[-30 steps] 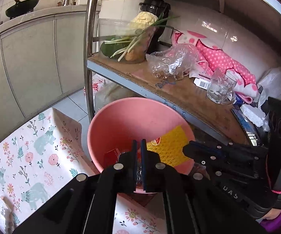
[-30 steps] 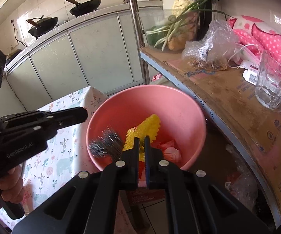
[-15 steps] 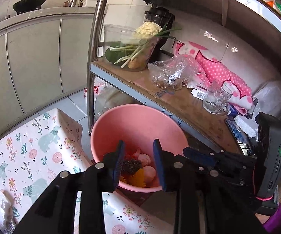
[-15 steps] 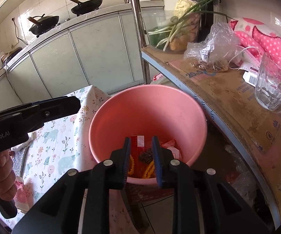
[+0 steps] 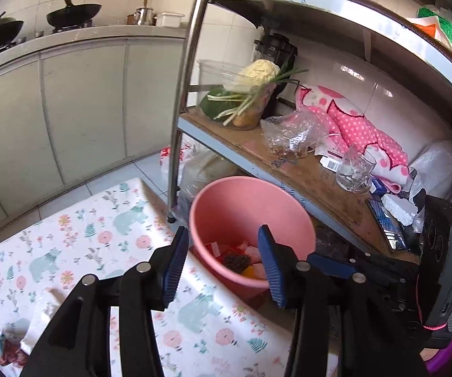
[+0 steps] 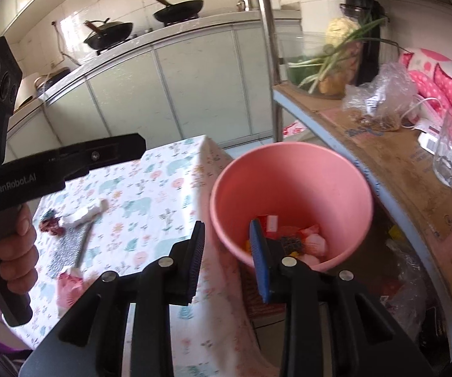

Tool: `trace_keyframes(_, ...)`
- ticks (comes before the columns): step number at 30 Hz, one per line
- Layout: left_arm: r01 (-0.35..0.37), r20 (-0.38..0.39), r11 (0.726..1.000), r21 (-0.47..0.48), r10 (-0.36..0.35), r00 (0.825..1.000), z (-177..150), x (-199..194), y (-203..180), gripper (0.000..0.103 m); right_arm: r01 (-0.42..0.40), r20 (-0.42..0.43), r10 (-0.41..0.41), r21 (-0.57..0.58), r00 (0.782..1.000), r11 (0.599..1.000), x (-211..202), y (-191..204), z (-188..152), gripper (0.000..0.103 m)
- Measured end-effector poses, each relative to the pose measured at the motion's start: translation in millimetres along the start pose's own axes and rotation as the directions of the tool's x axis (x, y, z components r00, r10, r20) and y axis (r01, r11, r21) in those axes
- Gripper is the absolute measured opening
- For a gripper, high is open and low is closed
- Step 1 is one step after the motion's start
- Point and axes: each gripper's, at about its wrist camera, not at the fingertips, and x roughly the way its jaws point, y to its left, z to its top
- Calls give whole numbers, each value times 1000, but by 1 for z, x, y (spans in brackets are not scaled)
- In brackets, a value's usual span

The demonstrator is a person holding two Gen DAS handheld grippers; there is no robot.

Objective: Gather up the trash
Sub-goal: 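Move both open tools back to the table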

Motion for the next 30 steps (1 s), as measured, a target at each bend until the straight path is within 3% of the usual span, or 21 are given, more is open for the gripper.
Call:
trace_keyframes(9, -108, 26, 992, -68, 110, 994, -35, -63, 47, 47, -180, -117, 169, -85, 979, 980, 4, 58, -24, 31)
trace_keyframes(15, -213, 43, 968, -130, 220, 974, -66, -104, 81, 47, -267, -185, 243, -119, 952, 956, 11, 93, -37, 31)
trace_keyframes(18, -280, 32, 947, -156, 288, 957, -84, -121, 99, 47, -297, -216, 264, -133, 940, 946, 15, 110, -42, 31)
trace_keyframes(22, -345, -2, 913, -215, 353, 936, -112, -140, 127, 47, -331, -256, 292, -124, 921, 935, 23, 125, -45, 40)
trace_keyframes(30, -423, -67, 846, -324, 425, 903, -151, -162, 178, 47, -358, -325, 297, -148, 898, 922, 46, 158, -48, 40)
